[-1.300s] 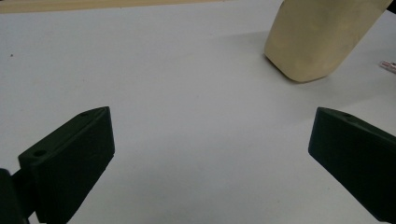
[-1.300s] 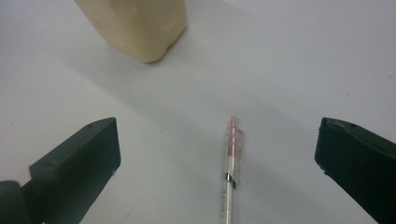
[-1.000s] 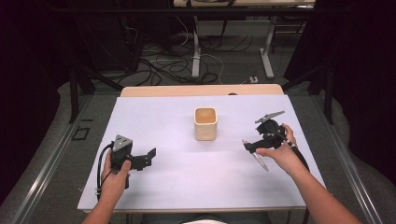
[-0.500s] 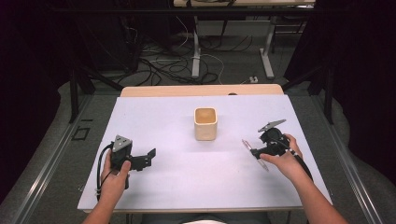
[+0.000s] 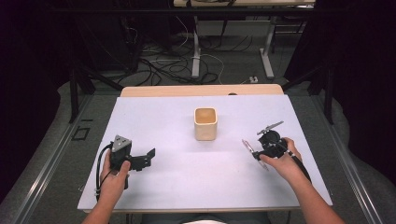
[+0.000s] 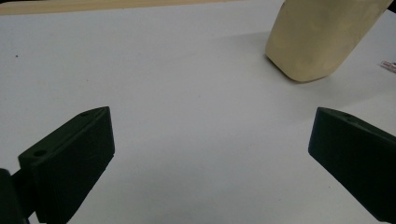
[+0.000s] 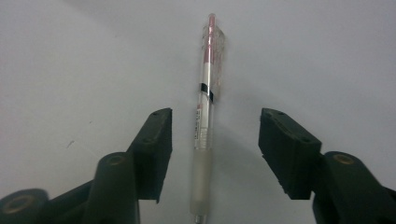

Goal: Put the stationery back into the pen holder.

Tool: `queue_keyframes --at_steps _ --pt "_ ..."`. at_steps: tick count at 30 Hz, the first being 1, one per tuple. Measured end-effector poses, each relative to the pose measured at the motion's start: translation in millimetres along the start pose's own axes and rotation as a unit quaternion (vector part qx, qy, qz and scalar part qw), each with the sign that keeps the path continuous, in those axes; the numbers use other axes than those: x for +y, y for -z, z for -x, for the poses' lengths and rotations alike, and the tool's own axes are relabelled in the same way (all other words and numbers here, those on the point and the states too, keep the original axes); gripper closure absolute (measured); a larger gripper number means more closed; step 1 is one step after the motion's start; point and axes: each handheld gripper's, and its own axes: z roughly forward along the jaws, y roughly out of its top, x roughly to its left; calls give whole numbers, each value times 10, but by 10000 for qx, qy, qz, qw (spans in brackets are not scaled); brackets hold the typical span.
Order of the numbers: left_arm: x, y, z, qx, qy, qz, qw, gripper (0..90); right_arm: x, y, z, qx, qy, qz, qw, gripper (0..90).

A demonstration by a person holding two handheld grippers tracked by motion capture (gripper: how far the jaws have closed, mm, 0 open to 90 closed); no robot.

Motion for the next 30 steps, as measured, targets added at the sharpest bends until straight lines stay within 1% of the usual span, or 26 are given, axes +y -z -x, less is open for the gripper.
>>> queue_keyframes --at_steps 2,3,4,5,7,8,10,11,12,13,15,17,18,19,20,21,22,23,24,25,26,27,28,29,30 --pt "1 3 -1 -5 2 -15 10000 3 -12 -5 8 89 -101 -74 9999 516" --pt "1 3 -2 -9 1 -16 10000 3 -18 -11 11 109 -121 -88 9998 540" --pt "0 2 -3 -7 -2 -17 10000 3 -23 -12 18 180 -92 -129 9997 556" --pt "1 3 -2 -10 -1 -21 10000 3 -25 -19 9 142 -148 -156 9997 572" --pt "2 3 -3 -14 -17 -19 10000 3 -31 -33 5 185 -143 -175 9996 598" --pt "1 2 -1 -12 -16 -13 10000 3 -31 -40 1 149 -167 -205 9995 610" --pt "1 0 -1 -14 -15 -2 10000 3 -34 -45 -3 187 -157 -221 9995 638" --pt "1 0 0 -15 -13 -1 10000 3 -38 -48 5 175 -114 -247 9995 645" --pt "1 0 -1 -15 -18 -2 10000 3 -39 -52 1 240 -153 -237 9993 658" --pt "1 0 -2 -12 -21 -4 10000 3 -38 -61 -8 179 -215 -251 9993 672" --pt "0 -1 -3 -14 -21 -8 10000 3 -44 -68 -4 180 -209 -289 9992 694" --pt "-1 -1 -2 -16 -21 -9 10000 3 -55 -88 6 225 -179 -254 9993 709" --pt "-1 -3 -2 -13 -22 -5 10000 3 -51 -85 5 250 -181 -325 9990 720" --pt "-2 -3 -2 -12 -22 -6 10000 3 -53 -94 5 219 -173 -333 9991 729" --pt "-2 -3 -2 -13 -21 -7 10000 3 -55 -98 -11 212 -308 -379 9986 734" --pt "-3 -4 0 -17 -13 -7 10000 3 -59 -116 5 278 -167 -309 9990 739" --pt "-2 -4 0 -16 -14 -11 10000 3 -61 -125 5 291 -161 -318 9989 742" --pt "-2 -3 0 -20 -9 -18 10000 3 -61 -126 10 251 -131 -358 9990 744" --pt "-3 -4 1 -16 -14 -11 10000 3 -52 -133 -4 179 -195 -482 9985 747" --pt "-3 -3 1 -15 -17 -11 10000 3 -53 -139 -4 251 -172 -484 9984 748" --pt "-3 -3 0 -14 -17 -9 10000 3 -54 -153 -11 211 -211 -477 9984 750" --pt "-2 -3 1 -16 -13 -12 10000 3 -59 -159 -2 224 -131 -490 9985 751" --pt "-3 -3 0 -16 -16 -14 10000 3 -51 -155 -3 186 -108 -622 9978 752" --pt "-3 -3 0 -15 -17 -18 10000 3 -45 -155 -10 187 -134 -701 9973 753" --pt "-3 -4 0 -15 -18 -21 10000 3 -53 -179 -11 202 -142 -615 9978 754"
